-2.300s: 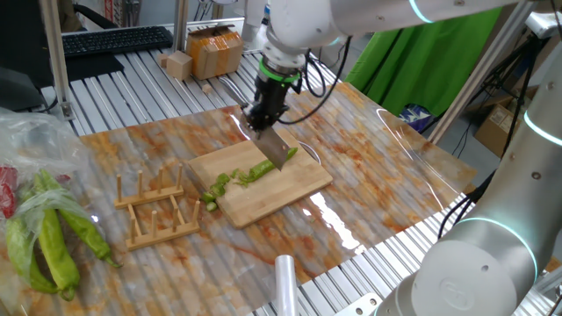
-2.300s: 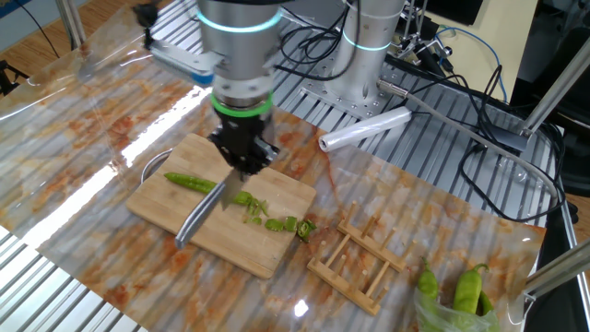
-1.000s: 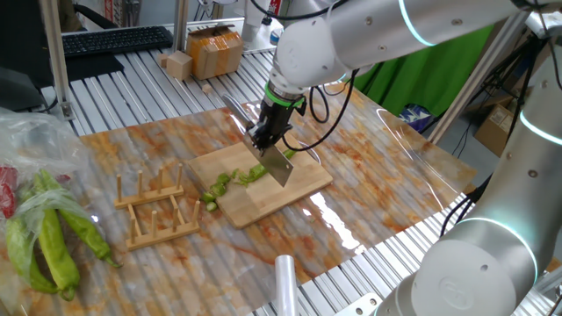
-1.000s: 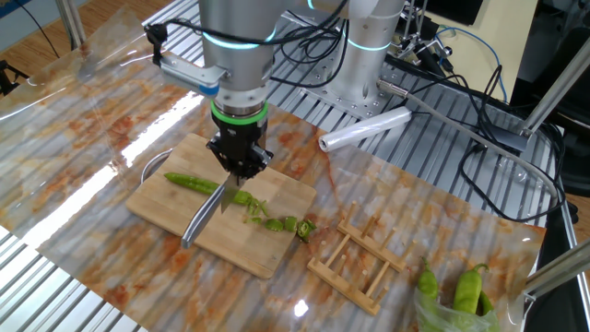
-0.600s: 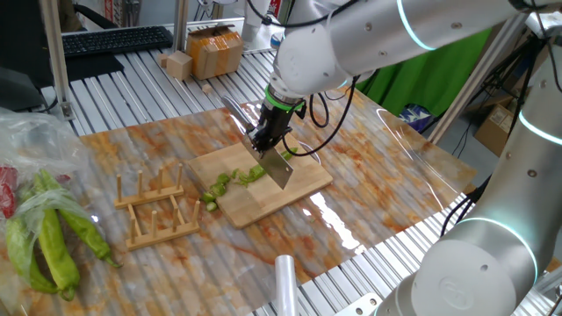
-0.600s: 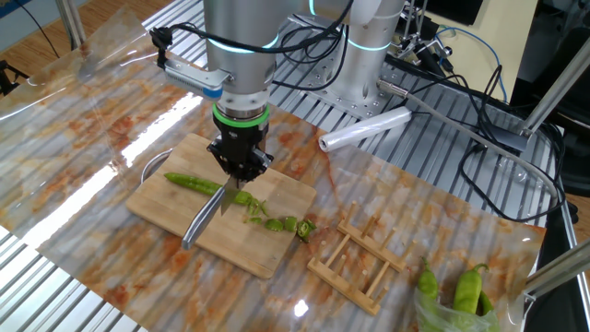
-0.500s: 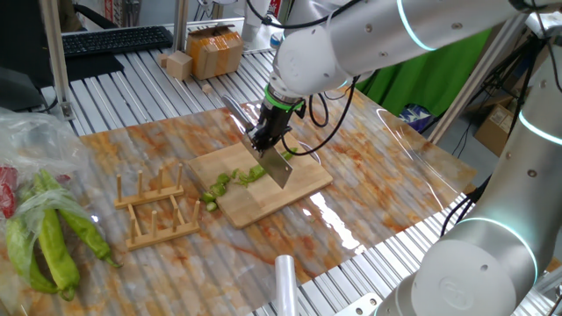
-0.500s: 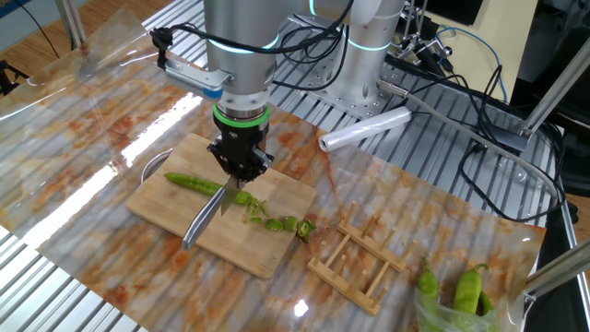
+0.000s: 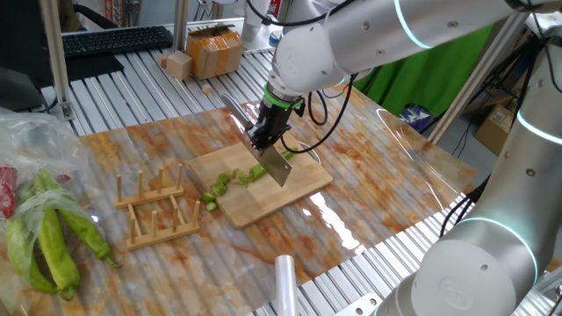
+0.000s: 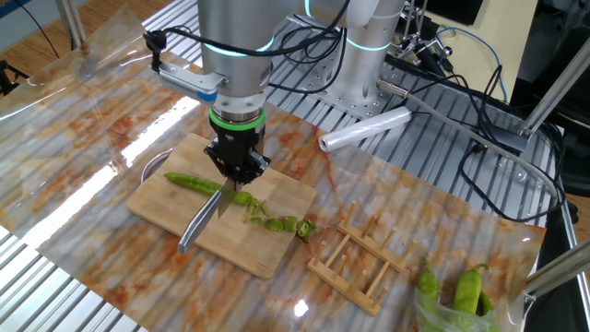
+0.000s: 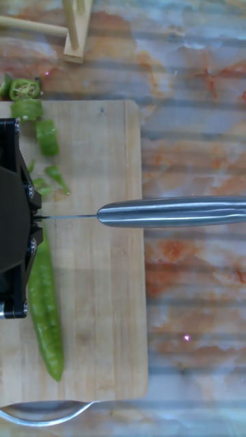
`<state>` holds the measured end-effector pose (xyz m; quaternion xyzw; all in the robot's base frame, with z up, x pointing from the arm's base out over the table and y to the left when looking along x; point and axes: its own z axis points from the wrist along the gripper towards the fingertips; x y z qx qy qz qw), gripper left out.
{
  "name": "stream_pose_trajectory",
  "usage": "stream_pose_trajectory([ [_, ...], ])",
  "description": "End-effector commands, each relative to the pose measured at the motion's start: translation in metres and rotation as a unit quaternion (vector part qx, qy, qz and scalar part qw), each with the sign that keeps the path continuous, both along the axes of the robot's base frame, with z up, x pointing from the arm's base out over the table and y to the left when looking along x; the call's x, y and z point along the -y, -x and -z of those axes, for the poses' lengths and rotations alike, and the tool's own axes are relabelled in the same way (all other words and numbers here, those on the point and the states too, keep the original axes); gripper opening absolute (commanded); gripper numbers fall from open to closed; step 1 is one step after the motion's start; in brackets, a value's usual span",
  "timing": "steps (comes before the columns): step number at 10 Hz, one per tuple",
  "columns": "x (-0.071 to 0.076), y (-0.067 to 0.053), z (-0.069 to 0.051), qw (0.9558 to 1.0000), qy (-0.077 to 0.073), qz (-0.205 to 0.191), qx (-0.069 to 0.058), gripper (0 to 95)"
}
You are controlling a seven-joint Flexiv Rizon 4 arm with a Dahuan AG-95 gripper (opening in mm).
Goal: Chop the chili peppers
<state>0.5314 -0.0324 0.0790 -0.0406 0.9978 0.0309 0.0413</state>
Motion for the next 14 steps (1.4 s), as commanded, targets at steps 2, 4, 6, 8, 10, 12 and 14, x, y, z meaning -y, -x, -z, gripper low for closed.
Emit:
stream_pose_trajectory([
  [2, 0.0, -0.003, 0.021, 1.0, 0.002, -0.001, 0.002, 0.0],
  [4, -0.002, -0.008, 0.045, 1.0, -0.001, 0.001, 0.009, 0.0],
  [6, -0.008, -0.009, 0.041, 1.0, -0.002, 0.008, 0.005, 0.0],
  [8, -0.009, -0.01, 0.038, 0.9999, 0.0, 0.011, 0.004, 0.0],
  [10, -0.01, -0.01, 0.038, 0.9999, -0.002, 0.013, 0.006, 0.0],
  [12, -0.01, -0.009, 0.039, 0.9998, -0.001, 0.014, 0.011, 0.0],
  [14, -0.01, -0.009, 0.033, 0.9999, -0.002, 0.015, 0.008, 0.0],
])
